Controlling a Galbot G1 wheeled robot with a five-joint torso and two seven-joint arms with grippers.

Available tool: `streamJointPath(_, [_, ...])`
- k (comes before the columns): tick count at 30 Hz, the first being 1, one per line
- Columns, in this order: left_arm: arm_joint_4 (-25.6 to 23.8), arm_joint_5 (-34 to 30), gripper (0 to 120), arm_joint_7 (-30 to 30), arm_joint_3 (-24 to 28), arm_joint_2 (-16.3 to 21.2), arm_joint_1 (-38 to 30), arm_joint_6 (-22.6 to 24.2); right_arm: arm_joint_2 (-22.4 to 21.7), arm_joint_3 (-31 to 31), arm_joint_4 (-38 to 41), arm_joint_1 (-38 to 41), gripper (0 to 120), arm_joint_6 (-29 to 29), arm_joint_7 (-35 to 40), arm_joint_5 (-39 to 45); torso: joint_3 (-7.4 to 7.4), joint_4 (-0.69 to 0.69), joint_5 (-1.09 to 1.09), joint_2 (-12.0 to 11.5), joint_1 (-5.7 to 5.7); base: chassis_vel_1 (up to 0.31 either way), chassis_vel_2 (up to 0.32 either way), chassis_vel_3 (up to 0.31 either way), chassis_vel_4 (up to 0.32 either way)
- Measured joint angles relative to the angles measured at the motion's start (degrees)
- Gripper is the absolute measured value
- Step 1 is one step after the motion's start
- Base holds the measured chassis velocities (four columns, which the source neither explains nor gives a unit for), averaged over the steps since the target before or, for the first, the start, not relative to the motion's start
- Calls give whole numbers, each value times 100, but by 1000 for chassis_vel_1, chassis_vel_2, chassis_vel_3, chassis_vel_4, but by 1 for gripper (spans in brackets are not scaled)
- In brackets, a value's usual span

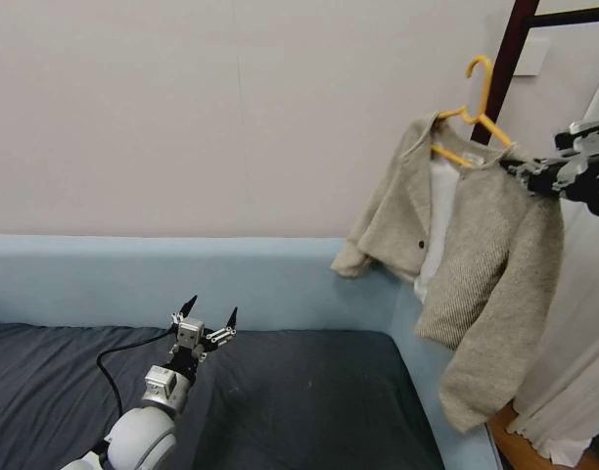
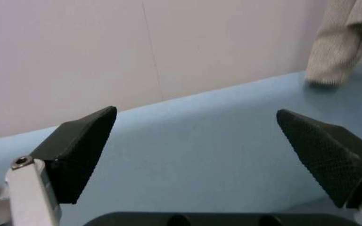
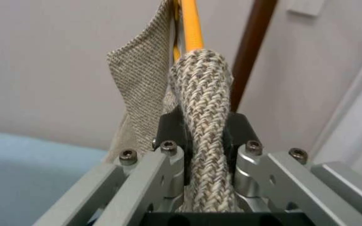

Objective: Pick up the clothes from the sofa and hang them on the clothes hanger.

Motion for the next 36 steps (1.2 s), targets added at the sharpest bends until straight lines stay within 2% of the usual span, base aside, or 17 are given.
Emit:
streamJointPath(7, [-92,37,100,-62,5,34,12,87,80,-57,-193,278,10,-266,432,-499,0,0,0,0,0,0,0,0,0])
streamJointPath(16, [-194,79,100,-119,-27,75,55,128,95,-171,-438,361,10,-386,775,-652,0,0,0,0,0,0,0,0,0])
streamJointPath(26, [-166,74,100,-133,-25,82,1,129,117,-297,-904,322,10,-409,755,-1070,0,0,0,0,0,0,0,0,0])
streamJointPath(36, [-75,59,100,-133,5,78,-113,130,474,-605,-1353,655,10,-405,600,-1596,1,0,0,-1,1,0,0,0,0])
